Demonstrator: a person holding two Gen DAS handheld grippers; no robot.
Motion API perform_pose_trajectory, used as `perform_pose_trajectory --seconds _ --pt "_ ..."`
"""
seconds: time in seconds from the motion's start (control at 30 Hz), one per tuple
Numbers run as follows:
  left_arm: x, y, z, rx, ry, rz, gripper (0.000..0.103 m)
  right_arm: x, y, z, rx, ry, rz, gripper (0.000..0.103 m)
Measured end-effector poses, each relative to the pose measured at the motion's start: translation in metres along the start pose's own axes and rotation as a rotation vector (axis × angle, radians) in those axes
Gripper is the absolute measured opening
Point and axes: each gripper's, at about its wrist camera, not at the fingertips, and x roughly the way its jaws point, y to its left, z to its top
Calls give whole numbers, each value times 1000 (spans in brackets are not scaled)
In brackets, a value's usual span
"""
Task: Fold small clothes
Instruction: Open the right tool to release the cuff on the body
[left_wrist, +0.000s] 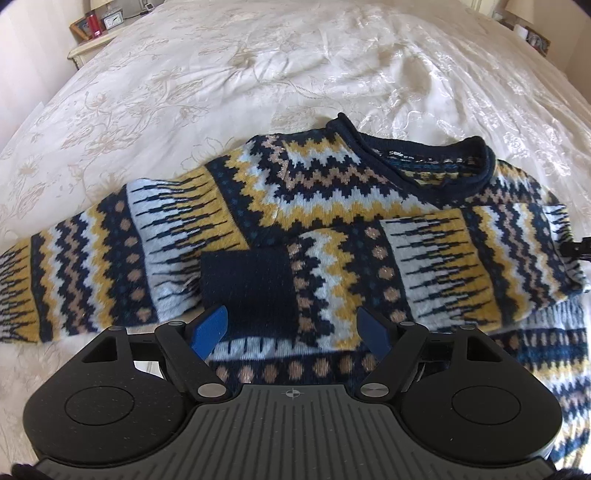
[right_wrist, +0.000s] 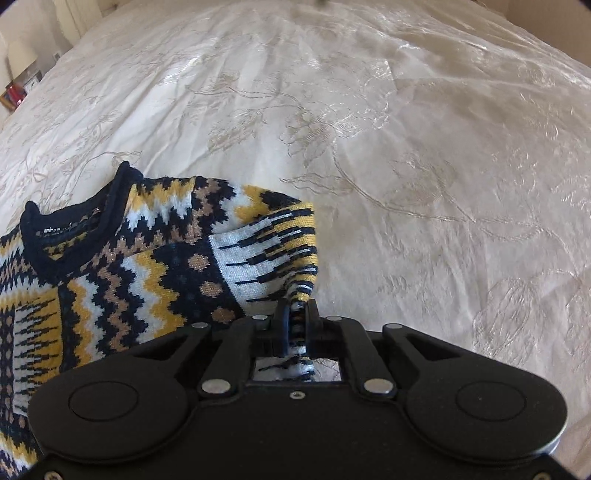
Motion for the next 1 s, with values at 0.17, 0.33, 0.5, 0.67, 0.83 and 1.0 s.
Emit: perform_pose_trajectory --seconds 0.17,0.33,0.5,0.67,0.83,1.0 --pt "39 4 2 -5 65 53 78 2 -4 1 50 0 15 15" --pt "59 18 -2 -47 83 30 96 -2 -17 -3 56 -15 25 44" --pt "66 39 -10 -116 71 -55 103 -9 -27 -5 67 -18 17 58" --pt "66 40 -13 -113 56 -54 103 -29 -22 -9 79 -35 24 66" --pt "64 36 -21 -114 9 -35 103 -35 -9 -30 -8 17 6 80" --pt "60 39 -18 -107 28 -46 103 -34 -29 -51 115 75 -49 86"
